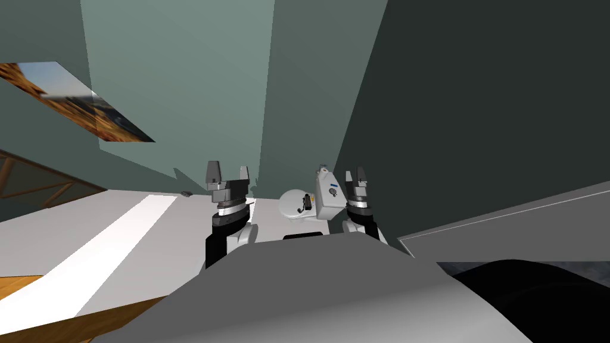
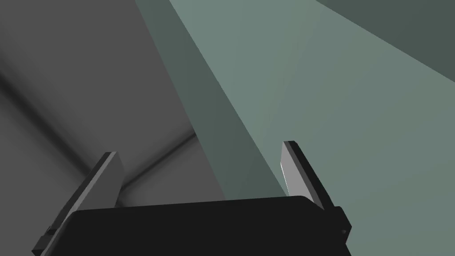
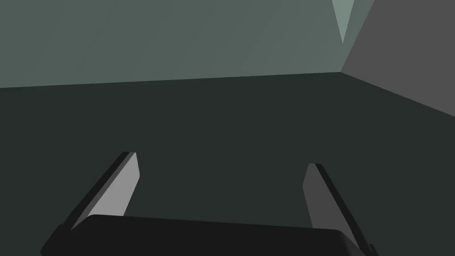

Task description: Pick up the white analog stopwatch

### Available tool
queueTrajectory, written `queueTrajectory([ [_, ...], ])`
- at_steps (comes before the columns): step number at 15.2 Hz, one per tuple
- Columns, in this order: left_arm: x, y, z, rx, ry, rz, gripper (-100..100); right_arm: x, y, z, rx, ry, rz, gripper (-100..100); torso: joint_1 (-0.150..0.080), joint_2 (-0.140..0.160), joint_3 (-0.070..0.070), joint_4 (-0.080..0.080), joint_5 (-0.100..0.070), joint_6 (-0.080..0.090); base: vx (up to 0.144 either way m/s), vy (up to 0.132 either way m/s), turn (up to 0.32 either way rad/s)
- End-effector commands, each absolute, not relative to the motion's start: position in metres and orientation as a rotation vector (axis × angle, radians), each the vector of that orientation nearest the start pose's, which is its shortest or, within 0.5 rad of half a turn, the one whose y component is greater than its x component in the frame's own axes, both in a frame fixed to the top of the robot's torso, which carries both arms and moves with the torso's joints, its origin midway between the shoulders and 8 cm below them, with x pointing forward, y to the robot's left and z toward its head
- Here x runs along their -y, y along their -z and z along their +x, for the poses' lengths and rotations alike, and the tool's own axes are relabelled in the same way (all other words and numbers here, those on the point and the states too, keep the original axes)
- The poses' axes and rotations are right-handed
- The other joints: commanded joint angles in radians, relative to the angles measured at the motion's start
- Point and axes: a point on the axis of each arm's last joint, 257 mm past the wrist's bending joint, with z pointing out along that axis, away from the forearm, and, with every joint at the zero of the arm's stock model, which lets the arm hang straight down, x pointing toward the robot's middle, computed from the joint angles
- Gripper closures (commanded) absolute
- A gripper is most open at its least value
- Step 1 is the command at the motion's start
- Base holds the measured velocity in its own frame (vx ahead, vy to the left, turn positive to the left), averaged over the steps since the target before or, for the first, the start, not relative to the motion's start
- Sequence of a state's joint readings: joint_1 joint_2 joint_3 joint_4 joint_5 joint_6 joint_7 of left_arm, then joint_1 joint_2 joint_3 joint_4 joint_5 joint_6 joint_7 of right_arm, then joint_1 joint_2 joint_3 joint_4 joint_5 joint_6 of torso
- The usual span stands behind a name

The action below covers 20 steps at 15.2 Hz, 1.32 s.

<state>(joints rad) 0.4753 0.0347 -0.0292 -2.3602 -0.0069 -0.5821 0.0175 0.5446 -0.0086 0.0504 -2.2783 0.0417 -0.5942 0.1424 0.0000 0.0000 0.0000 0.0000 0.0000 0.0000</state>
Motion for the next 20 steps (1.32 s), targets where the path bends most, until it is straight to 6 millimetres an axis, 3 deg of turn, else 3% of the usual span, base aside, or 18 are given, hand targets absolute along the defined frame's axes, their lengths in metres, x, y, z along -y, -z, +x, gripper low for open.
queueTrajectory([
  [1,-0.255,-0.08,0.313,-0.511,1.395,-0.489,0,0.256,-0.022,0.329,-0.676,-1.184,0.517,-100,0.0,0.0,0.0,0.0,0.0,0.0,0.003,0.005,0.004],
  [10,-0.255,-0.08,0.313,-0.511,1.395,-0.489,0,0.257,0.024,0.335,-0.921,-1.075,0.447,-100,0.002,-0.001,0.0,0.0,0.0,0.0,0.011,0.029,0.016],
  [12,-0.255,-0.08,0.313,-0.511,1.395,-0.489,0,0.264,0.048,0.336,-1.025,-1.017,0.43,-100,0.002,-0.001,-0.001,0.0,0.001,0.0,0.02,0.044,0.043],
  [13,-0.255,-0.08,0.313,-0.511,1.395,-0.489,0,0.263,0.049,0.336,-1.027,-1.017,0.428,-100,0.003,-0.001,-0.001,0.0,0.001,0.0,0.024,0.049,0.032],
  [15,-0.255,-0.08,0.313,-0.511,1.395,-0.489,0,0.273,0.076,0.335,-1.136,-0.949,0.418,-100,0.003,-0.002,-0.001,0.0,0.001,0.0,0.031,0.053,0.054],
  [18,-0.255,-0.08,0.313,-0.511,1.395,-0.489,0,0.278,0.091,0.333,-1.2,-0.913,0.404,-100,0.003,-0.002,-0.001,0.0,0.001,0.0,0.025,0.048,0.047],
  [19,-0.255,-0.08,0.313,-0.511,1.395,-0.489,0,0.285,0.107,0.331,-1.261,-0.875,0.397,-100,0.003,-0.002,-0.001,0.0,0.001,0.0,0.03,0.043,0.072],
  [20,-0.255,-0.08,0.313,-0.511,1.395,-0.489,0,0.285,0.107,0.331,-1.261,-0.875,0.397,-100,0.003,-0.002,-0.001,0.0,0.001,0.0,0.029,0.037,0.05],
])
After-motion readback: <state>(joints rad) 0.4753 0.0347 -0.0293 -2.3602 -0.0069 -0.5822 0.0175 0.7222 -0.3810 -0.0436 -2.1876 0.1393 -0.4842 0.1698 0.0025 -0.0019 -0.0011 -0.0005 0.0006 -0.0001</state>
